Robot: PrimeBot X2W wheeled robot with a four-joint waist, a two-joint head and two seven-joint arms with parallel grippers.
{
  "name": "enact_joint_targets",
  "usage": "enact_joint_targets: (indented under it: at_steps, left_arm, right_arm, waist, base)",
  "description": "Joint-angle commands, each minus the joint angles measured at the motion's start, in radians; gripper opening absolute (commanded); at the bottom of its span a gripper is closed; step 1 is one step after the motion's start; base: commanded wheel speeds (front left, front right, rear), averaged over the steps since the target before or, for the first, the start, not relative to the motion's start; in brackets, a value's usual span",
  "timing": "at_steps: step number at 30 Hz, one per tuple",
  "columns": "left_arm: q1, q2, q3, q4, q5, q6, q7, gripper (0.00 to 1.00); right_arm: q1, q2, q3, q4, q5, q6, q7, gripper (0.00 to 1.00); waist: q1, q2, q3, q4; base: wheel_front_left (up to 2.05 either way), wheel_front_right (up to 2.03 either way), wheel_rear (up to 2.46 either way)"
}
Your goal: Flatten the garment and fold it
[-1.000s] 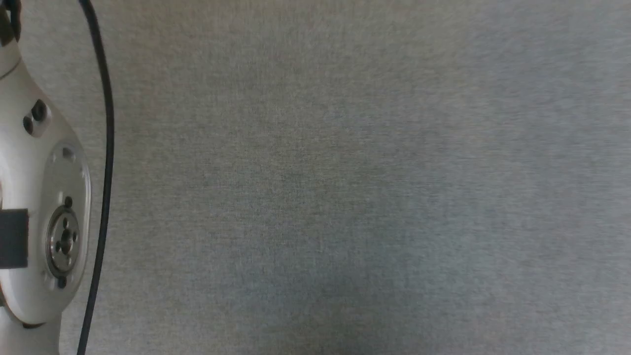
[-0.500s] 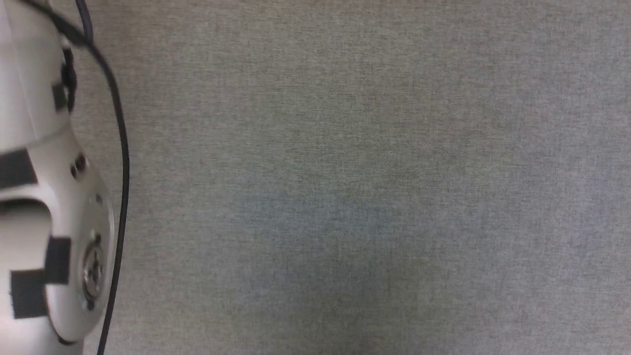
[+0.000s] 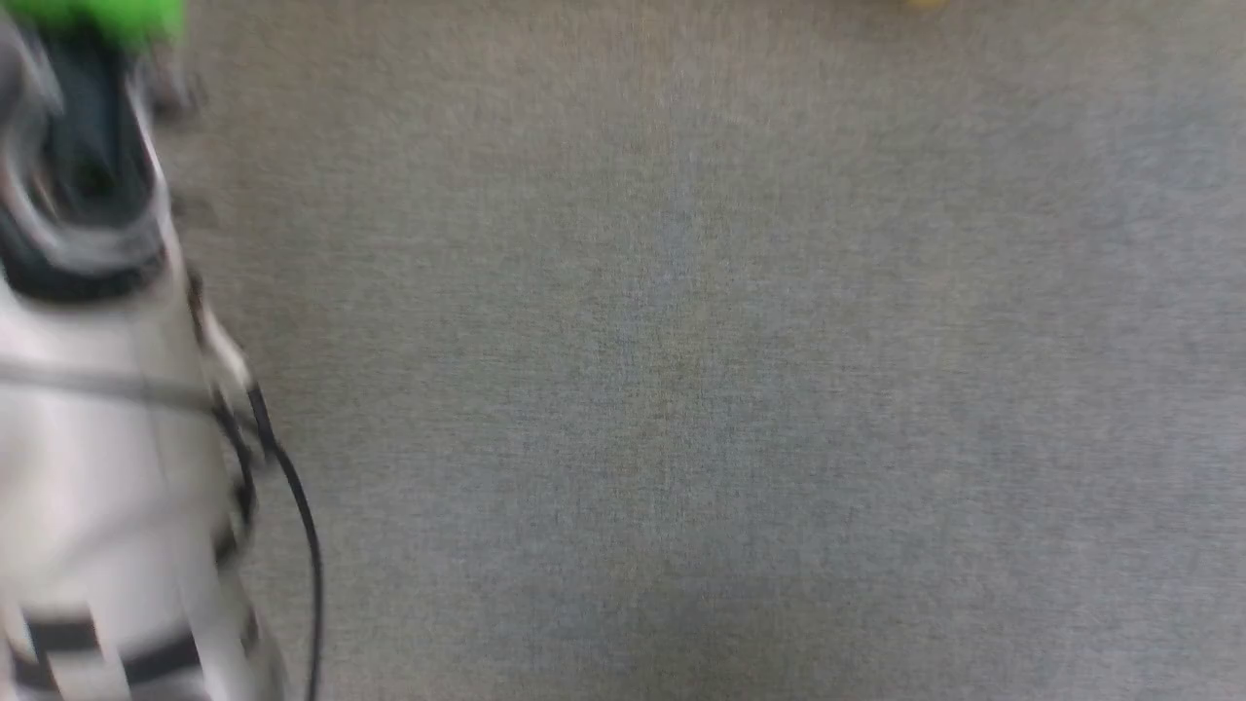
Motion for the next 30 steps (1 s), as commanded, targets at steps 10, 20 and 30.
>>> enact_joint_targets:
  at_steps: [10,20,30]
  left_arm:
    - [0.61,-0.049,-0.054,-0.194,0.009,-0.002,-0.004,0.0]
    - [1.073,-0.068,-0.158,-0.198,-0.036,-0.037,0.03,0.0]
    - [1.257,0.06,-0.205,-0.138,-0.063,-0.086,0.193,0.0]
  right_arm:
    - [0.574,0.172,-0.194,-0.295,0.014,-0.002,0.094,0.0]
    - [1.035,0.392,-0.365,-0.374,0.055,-0.002,0.158,0.0]
    - [1.295,0.382,-0.36,-0.343,0.156,-0.002,0.338,0.0]
  waist:
    - [0.0001,0.0,-0.275,0.008]
    - [0.0001,0.0,-0.411,0.018]
    - [0.0001,0.0,-0.464,0.009]
  base:
    - [0.0,0.0,0.0]
    - [0.0,0.0,0.0]
    - [0.0,0.0,0.0]
